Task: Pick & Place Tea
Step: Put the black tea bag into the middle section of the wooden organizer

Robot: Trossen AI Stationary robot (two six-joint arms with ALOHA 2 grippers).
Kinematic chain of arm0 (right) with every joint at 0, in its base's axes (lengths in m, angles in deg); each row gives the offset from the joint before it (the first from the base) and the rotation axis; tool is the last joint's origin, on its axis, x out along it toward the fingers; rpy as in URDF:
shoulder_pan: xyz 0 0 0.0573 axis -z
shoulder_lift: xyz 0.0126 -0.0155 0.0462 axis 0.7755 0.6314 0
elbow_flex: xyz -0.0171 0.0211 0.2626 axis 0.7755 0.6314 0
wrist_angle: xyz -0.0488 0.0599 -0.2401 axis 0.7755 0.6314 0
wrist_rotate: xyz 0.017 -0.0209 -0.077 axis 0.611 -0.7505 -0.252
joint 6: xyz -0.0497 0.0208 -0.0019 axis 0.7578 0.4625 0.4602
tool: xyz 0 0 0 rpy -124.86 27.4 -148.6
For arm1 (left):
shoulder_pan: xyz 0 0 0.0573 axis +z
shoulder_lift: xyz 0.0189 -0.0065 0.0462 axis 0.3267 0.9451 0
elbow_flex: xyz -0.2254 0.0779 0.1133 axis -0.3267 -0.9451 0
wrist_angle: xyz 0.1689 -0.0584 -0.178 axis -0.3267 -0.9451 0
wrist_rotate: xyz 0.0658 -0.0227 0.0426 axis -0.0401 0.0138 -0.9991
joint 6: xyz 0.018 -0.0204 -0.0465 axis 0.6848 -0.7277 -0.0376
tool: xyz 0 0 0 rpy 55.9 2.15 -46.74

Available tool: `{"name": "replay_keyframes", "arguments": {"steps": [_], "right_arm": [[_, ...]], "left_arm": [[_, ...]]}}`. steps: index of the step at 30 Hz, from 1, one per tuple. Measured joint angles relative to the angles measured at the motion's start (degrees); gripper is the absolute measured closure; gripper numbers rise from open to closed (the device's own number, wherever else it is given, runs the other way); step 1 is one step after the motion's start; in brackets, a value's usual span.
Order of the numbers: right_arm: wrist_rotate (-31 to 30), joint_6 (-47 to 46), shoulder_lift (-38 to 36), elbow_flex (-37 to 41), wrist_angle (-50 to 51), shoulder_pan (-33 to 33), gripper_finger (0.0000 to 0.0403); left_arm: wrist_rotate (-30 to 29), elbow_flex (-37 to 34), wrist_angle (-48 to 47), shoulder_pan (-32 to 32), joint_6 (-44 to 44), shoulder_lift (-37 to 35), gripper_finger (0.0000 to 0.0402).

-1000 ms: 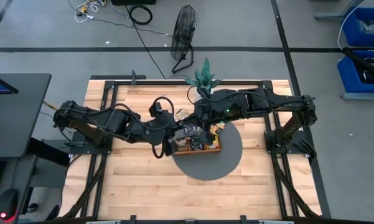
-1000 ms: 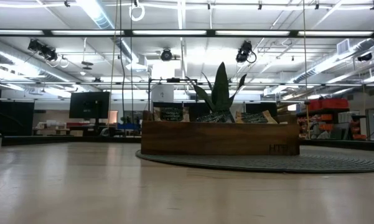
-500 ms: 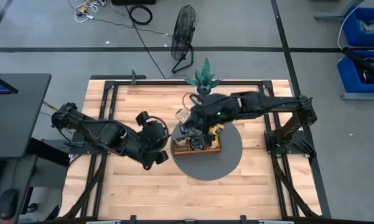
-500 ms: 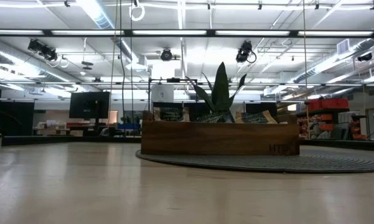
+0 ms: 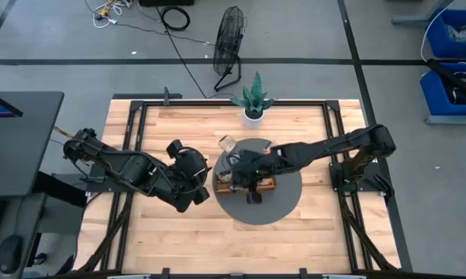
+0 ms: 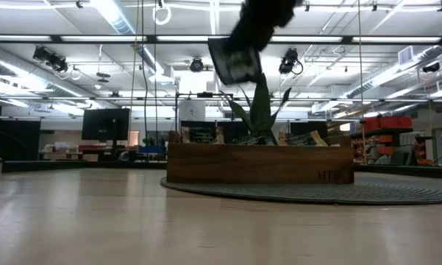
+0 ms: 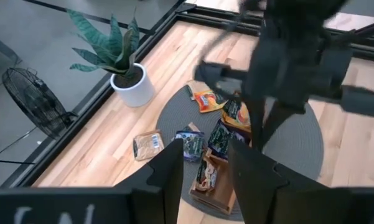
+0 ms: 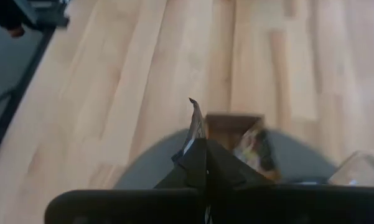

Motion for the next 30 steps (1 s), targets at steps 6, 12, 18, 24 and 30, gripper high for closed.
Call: {"name": "replay_keyframes", "arguments": {"steps": [6, 12, 18, 24, 30], "right_arm": [[-4.0, -1.5, -0.2, 7.2, -5.4, 0.3, 0.0403], [-5.2, -2.2, -0.7, 12.6, -12.0, 1.2, 0.0403], [-6.4, -4.4, -3.6, 18.5, -18.2, 1.8, 0.0403], [-6.4, -6.3, -6.4, 23.2, -22.7, 2.5, 0.0403], [-6.9, -7.1, -6.7, 26.6, -25.2, 2.4, 0.0403]], "left_arm": [[0.0, 0.0, 0.1, 0.2, -1.2, 0.0, 0.0271], [0.0, 0.0, 0.1, 0.2, -3.0, 0.0, 0.0271], [0.0, 0.0, -0.3, 0.2, -4.6, -0.1, 0.0271], [-0.2, 0.0, -0.1, 1.2, -5.6, -0.1, 0.0271], [-0.3, 0.0, 0.5, 2.9, -5.6, -0.1, 0.0271]]}}
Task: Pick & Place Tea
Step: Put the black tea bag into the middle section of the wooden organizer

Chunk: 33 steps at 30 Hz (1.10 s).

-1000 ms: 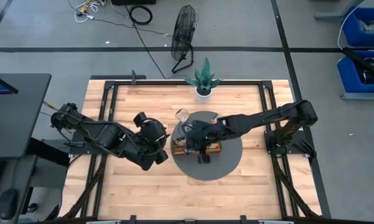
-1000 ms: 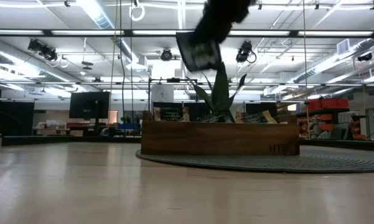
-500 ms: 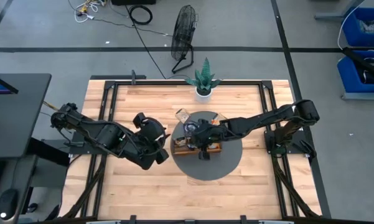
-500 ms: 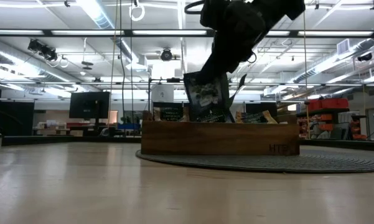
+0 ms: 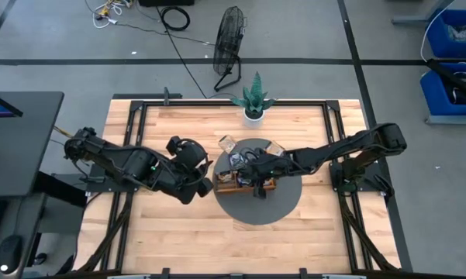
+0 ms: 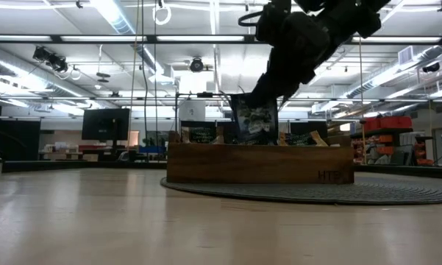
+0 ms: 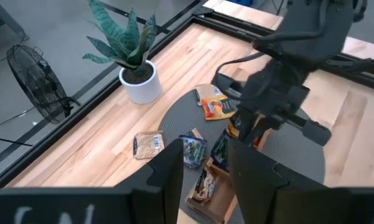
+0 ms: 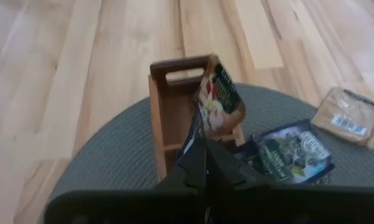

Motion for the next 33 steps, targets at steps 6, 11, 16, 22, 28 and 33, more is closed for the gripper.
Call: {"name": "replay_keyframes", "arguments": {"steps": [6, 11, 16, 22, 28, 33], "right_arm": [[-1.3, -0.4, 0.0, 3.1, -4.4, 0.0, 0.0403], [-1.7, 0.1, 0.1, 5.8, -8.7, 0.0, 0.0403], [-1.7, 0.0, 0.1, 8.3, -11.1, -0.1, 0.0403], [-1.0, 0.0, 0.1, 8.6, -11.6, 0.0, 0.0403], [0.5, 1.1, 0.1, 8.6, -11.7, 0.0, 0.0403], [0.9, 0.4, 0.1, 8.6, -11.6, 0.0, 0.0398]], "left_arm": [[0.0, 0.0, 0.0, 0.8, 0.0, 0.0, 0.0271], [0.0, 0.0, 0.1, 0.8, 0.0, 0.0, 0.0271], [0.0, 0.0, 0.1, 0.8, 0.0, 0.0, 0.0271], [0.0, 0.0, 0.1, 0.8, 0.0, 0.0, 0.0271], [0.0, 0.0, 0.1, 0.8, 0.0, 0.0, 0.0271], [0.0, 0.0, 0.1, 0.8, 0.0, 0.0, 0.0271]]}}
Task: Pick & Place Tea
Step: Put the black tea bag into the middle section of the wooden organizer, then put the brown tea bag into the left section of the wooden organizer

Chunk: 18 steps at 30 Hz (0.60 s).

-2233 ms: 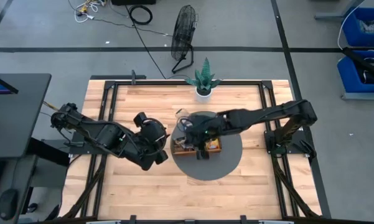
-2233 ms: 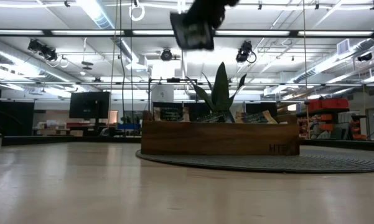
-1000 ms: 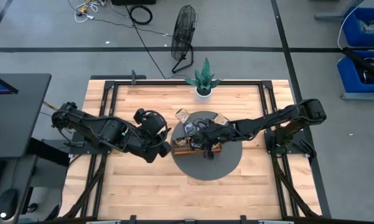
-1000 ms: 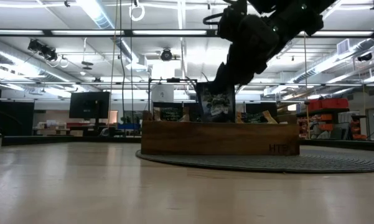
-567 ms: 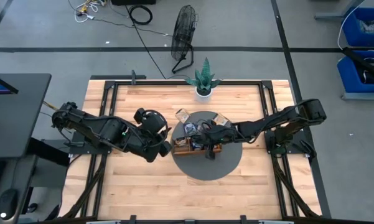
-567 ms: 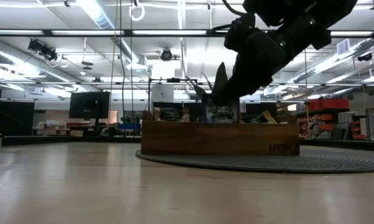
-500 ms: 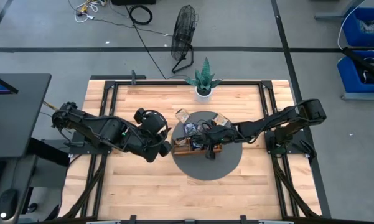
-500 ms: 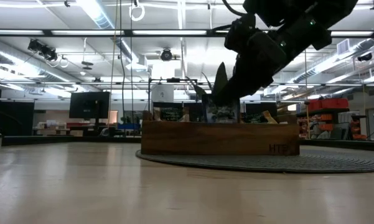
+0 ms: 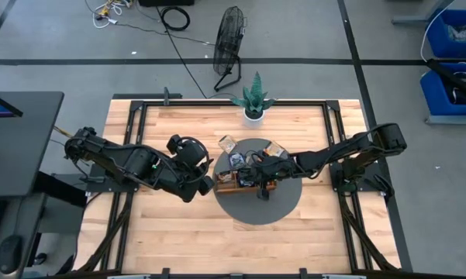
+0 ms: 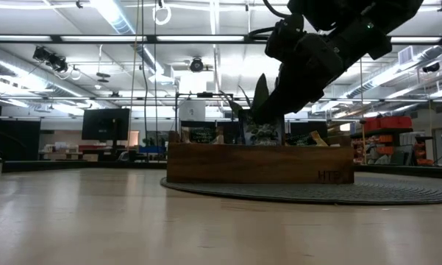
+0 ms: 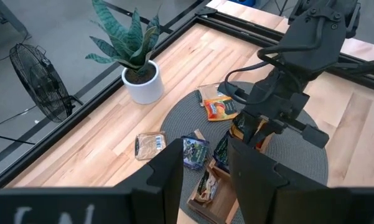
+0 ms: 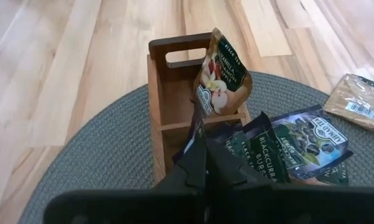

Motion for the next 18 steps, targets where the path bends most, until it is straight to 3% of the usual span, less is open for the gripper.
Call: {"name": "replay_keyframes", "arguments": {"steps": [18], "right_arm": [[-0.6, 1.3, 1.8, 0.1, -0.6, 0.0, 0.0259]], "left_arm": [[0.0, 0.0, 0.3, 0.0, 0.0, 0.1, 0.0271]]}}
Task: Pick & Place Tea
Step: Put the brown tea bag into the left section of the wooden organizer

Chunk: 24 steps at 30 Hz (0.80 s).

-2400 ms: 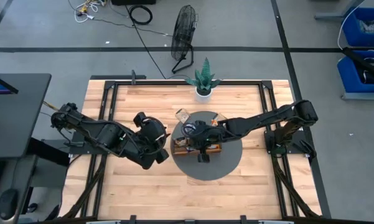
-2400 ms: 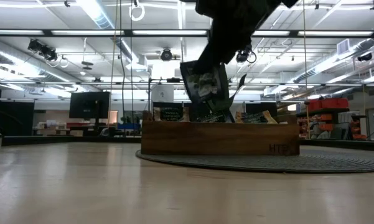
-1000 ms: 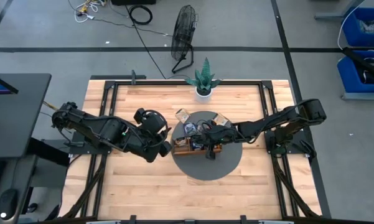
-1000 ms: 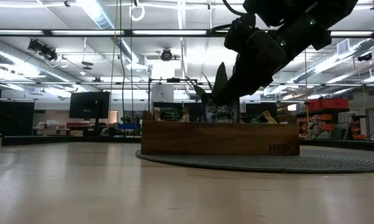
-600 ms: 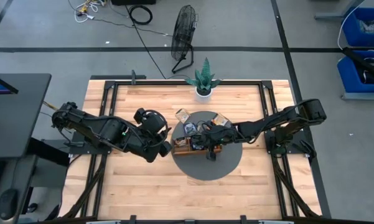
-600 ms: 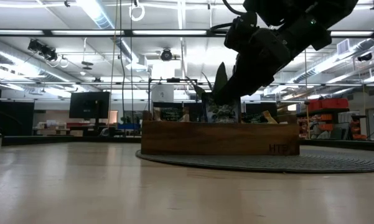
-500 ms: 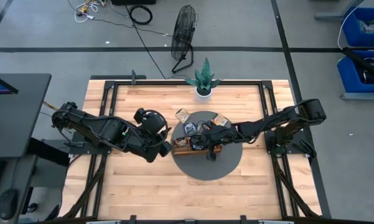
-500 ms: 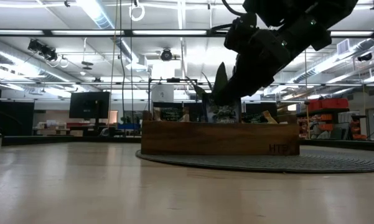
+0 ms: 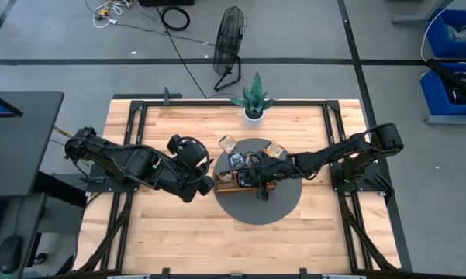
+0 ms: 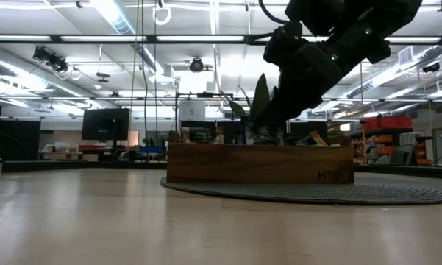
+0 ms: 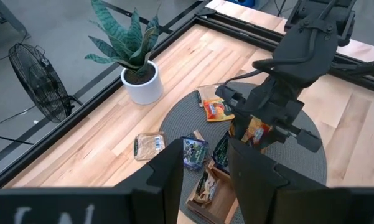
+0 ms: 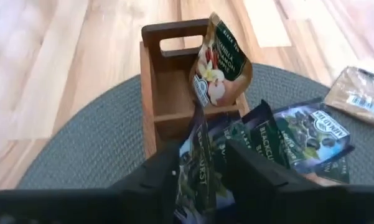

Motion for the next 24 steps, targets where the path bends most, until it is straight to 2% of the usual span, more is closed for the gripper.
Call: {"name": "replay_keyframes", "arguments": {"steps": [7, 9, 14, 19, 24], "right_arm": [[-0.1, -0.2, -3.1, -0.1, -0.5, 0.0, 0.0202], [-2.5, -0.1, -6.0, -1.3, 2.5, 0.2, 0.0192], [-14.4, -4.5, -15.5, -5.3, 16.5, 2.4, 0.0187], [-16.6, -14.9, -23.7, -5.7, 32.9, 6.4, 0.019], [-18.4, -28.7, -25.6, -5.7, 51.7, 10.6, 0.019]], "left_arm": [[0.0, 0.0, 0.0, 0.0, 0.0, 0.0, 0.0271], [0.0, 0.0, -0.1, 0.0, 0.1, 0.0, 0.0271], [0.0, 0.0, -0.3, 0.0, 0.2, 0.0, 0.0271], [-0.1, 0.0, -0.3, 0.3, 1.6, 0.0, 0.0271], [-0.3, 0.0, -0.3, 0.7, 1.8, 0.0, 0.0271]]}}
